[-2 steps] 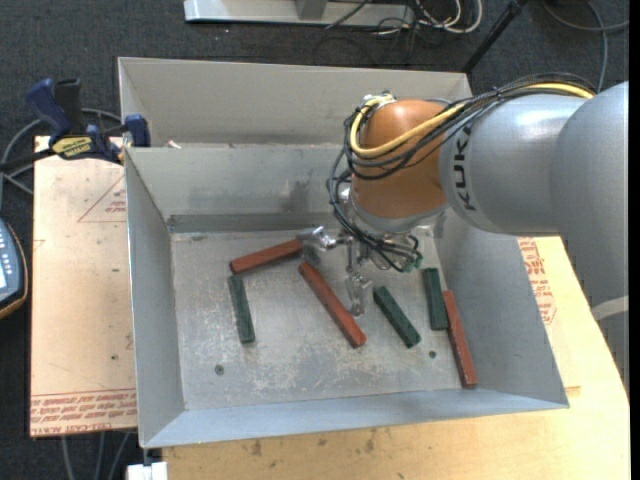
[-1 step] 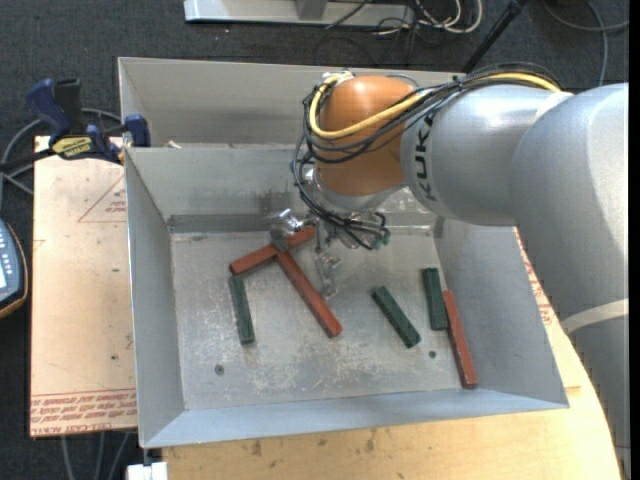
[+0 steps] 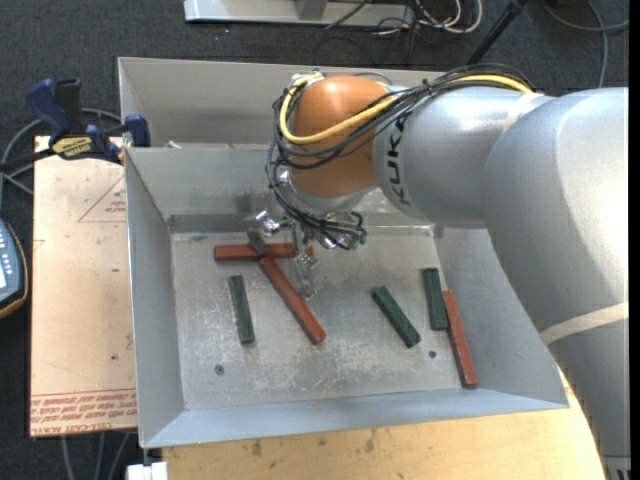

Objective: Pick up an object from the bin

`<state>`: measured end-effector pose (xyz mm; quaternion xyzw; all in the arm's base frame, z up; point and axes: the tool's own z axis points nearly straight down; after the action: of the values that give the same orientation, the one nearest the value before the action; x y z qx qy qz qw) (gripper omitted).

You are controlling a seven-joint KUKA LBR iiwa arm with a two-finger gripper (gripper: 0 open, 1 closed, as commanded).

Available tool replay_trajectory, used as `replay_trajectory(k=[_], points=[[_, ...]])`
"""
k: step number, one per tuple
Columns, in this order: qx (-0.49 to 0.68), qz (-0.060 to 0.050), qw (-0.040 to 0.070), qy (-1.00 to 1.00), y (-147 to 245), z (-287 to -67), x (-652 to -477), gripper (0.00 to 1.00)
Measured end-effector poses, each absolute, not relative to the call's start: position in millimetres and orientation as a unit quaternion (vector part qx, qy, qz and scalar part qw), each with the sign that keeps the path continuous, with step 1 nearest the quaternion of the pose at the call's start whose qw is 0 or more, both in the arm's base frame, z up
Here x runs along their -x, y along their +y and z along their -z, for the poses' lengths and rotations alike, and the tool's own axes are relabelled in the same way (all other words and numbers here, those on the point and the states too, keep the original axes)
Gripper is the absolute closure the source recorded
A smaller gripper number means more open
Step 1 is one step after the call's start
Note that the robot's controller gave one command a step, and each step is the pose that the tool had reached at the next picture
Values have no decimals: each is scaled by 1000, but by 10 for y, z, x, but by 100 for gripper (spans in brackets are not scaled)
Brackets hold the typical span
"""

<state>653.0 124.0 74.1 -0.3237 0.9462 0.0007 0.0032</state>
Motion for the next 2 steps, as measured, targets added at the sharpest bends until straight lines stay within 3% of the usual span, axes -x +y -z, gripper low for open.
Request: replay_trajectory(k=[1,2], points=[[355,-1,4,935,1138,-725,-6100,0],[297,-1,6,955,1520,-989,-6501,0]])
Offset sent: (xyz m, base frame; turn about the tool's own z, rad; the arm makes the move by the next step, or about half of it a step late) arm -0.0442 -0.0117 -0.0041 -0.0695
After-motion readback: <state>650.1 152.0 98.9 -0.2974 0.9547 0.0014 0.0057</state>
